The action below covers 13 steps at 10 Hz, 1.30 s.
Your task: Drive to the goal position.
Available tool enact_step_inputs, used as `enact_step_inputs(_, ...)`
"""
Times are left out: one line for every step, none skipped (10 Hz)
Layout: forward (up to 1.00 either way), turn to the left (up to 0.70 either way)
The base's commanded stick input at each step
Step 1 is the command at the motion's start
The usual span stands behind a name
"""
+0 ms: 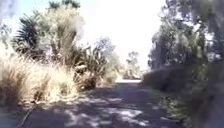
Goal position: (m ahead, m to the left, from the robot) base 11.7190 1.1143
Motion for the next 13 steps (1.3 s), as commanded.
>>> enact_step_inputs(1.0,0.0)
enact_step_inputs(1.0,0.0)
enact_step_inputs(1.0,0.0)
enact_step_inputs(1.0,-0.37)
enact_step_inputs(1.0,-0.31)
enact_step_inputs(1.0,-0.25)
enact_step_inputs(1.0,-0.2)
enact_step_inputs(1.0,-0.14)
enact_step_inputs(1.0,-0.08)
enact_step_inputs(1.0,-0.03)
enact_step_inputs(1.0,-0.38)
enact_step_inputs(1.0,-0.33)
enact_step_inputs(1.0,-0.28)
